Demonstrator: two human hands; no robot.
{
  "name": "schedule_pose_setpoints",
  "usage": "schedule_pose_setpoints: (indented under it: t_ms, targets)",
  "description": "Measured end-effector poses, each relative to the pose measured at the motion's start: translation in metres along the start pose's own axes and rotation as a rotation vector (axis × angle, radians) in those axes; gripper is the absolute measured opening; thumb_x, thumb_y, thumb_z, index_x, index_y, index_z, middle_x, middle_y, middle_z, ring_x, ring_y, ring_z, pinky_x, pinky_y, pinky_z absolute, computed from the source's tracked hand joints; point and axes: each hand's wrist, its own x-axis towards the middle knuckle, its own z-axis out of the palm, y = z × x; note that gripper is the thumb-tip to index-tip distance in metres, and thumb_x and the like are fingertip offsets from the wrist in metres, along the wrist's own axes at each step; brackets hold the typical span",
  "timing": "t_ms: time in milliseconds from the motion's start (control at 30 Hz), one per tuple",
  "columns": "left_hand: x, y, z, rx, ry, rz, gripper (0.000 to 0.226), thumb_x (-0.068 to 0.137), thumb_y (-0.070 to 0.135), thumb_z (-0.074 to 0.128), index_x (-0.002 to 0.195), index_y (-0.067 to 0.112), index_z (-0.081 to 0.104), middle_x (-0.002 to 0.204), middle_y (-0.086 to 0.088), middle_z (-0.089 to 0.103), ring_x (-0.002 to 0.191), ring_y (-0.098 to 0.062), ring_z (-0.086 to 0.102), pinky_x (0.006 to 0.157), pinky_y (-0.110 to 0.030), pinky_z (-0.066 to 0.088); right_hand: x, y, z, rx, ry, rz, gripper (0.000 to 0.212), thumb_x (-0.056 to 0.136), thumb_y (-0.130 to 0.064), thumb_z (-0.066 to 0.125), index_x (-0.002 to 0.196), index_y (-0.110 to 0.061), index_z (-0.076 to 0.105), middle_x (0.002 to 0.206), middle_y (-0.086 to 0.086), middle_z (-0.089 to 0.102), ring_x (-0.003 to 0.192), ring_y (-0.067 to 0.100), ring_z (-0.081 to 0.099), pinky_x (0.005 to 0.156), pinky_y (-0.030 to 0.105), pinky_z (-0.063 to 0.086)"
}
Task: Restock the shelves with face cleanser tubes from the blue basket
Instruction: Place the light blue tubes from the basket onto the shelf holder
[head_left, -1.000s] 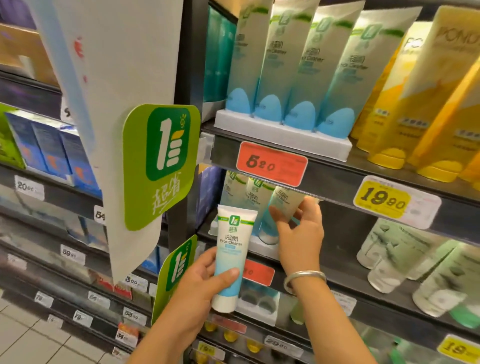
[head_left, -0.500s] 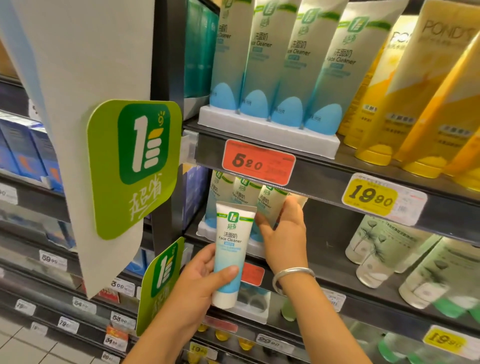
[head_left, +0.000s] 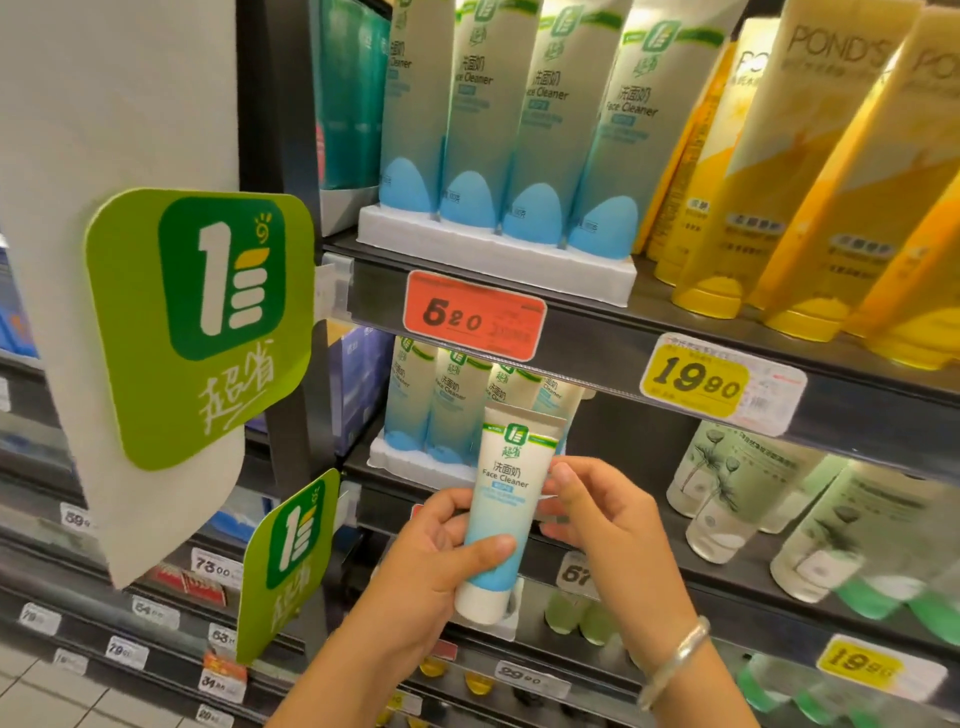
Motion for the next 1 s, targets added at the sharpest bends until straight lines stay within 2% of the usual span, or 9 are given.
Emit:
schedule_pose_setpoints:
  t_ms: [133, 233, 300, 433, 533, 633, 700, 833, 1000]
  targets:
    - [0.007, 0.000, 0.016, 0.073, 0.001, 0.007, 0.050, 0.057, 0.013, 0.077, 0.105, 0.012, 0.062, 0.100, -0.009, 0.071, 0.090, -0.019, 0.068, 0.072, -0.024, 0.053, -0.003, 0.000, -0.010, 0.017, -0.154, 0.085, 0.022, 0.085, -0.011, 0.060, 0.107, -0.010, 0.062, 0.100, 0.006, 0.072, 0.092, 0.017, 0.069, 0.081, 0.033, 0.057]
    - [0.008, 0.002, 0.026, 0.165, -0.026, 0.015, 0.059, 0.048, 0.029, 0.087, 0.102, 0.020, 0.065, 0.100, -0.002, 0.072, 0.093, -0.017, 0.068, 0.072, -0.022, 0.053, -0.004, -0.001, -0.019, 0.046, -0.138, 0.086, 0.026, 0.085, -0.007, 0.061, 0.111, -0.010, 0.060, 0.102, 0.007, 0.072, 0.094, 0.022, 0.069, 0.082, 0.036, 0.057]
    - [0.009, 0.001, 0.032, 0.284, -0.009, 0.052, 0.056, 0.049, 0.033, 0.086, 0.100, 0.026, 0.065, 0.099, 0.002, 0.071, 0.094, -0.014, 0.068, 0.074, -0.023, 0.054, -0.006, 0.001, -0.024, 0.061, -0.089, 0.043, 0.025, 0.083, -0.005, 0.062, 0.107, -0.014, 0.062, 0.100, 0.004, 0.073, 0.091, 0.018, 0.070, 0.078, 0.031, 0.057]
    - [0.014, 0.004, 0.050, 0.526, 0.065, 0.241, 0.035, 0.073, 0.014, 0.076, 0.099, 0.032, 0.061, 0.103, 0.007, 0.066, 0.099, -0.011, 0.063, 0.088, -0.034, 0.053, -0.007, 0.001, -0.029, -0.052, 0.102, -0.108, 0.018, 0.082, -0.010, 0.066, 0.098, -0.019, 0.063, 0.092, 0.000, 0.072, 0.084, 0.008, 0.069, 0.070, 0.024, 0.057]
    - [0.017, 0.012, 0.062, 0.609, 0.089, 0.359, 0.035, 0.078, 0.011, 0.071, 0.101, 0.036, 0.060, 0.109, 0.007, 0.063, 0.104, -0.009, 0.060, 0.093, -0.036, 0.050, -0.003, -0.001, -0.028, -0.011, 0.203, -0.203, 0.013, 0.082, -0.010, 0.066, 0.091, -0.018, 0.061, 0.088, -0.001, 0.070, 0.078, 0.001, 0.068, 0.062, 0.013, 0.052]
    - [0.019, 0.017, 0.066, 0.648, 0.104, 0.427, 0.042, 0.079, 0.008, 0.069, 0.103, 0.040, 0.055, 0.113, 0.009, 0.059, 0.107, -0.005, 0.058, 0.095, -0.029, 0.048, 0.002, -0.001, -0.025, -0.004, 0.261, -0.256, 0.015, 0.083, -0.008, 0.065, 0.087, -0.021, 0.060, 0.090, 0.001, 0.068, 0.079, -0.002, 0.066, 0.062, 0.009, 0.049]
    - [0.020, 0.017, 0.067, 0.681, 0.108, 0.450, 0.045, 0.080, 0.007, 0.068, 0.110, 0.038, 0.054, 0.114, 0.012, 0.057, 0.107, 0.000, 0.056, 0.093, -0.018, 0.046, 0.007, 0.001, -0.022, -0.045, 0.285, -0.278, 0.023, 0.083, -0.007, 0.065, 0.084, -0.029, 0.058, 0.091, 0.000, 0.067, 0.079, -0.002, 0.065, 0.064, 0.008, 0.049]
    - [0.022, 0.015, 0.065, 0.694, 0.120, 0.423, 0.052, 0.082, 0.006, 0.066, 0.127, 0.026, 0.050, 0.116, 0.020, 0.052, 0.102, 0.020, 0.050, 0.083, 0.000, 0.040, 0.021, 0.000, -0.019, -0.166, 0.291, -0.287, 0.029, 0.083, -0.009, 0.065, 0.079, -0.037, 0.057, 0.089, -0.002, 0.066, 0.075, -0.003, 0.061, 0.064, 0.006, 0.046]
    - [0.020, 0.009, 0.068, 0.849, 0.188, 0.460, 0.055, 0.084, 0.010, 0.065, 0.134, 0.023, 0.044, 0.115, 0.019, 0.048, 0.108, 0.005, 0.048, 0.091, -0.004, 0.036, 0.035, -0.001, -0.019, -0.283, 0.277, -0.290, 0.020, 0.081, -0.019, 0.069, 0.077, -0.034, 0.056, 0.088, 0.002, 0.067, 0.079, 0.014, 0.063, 0.067, 0.015, 0.049]
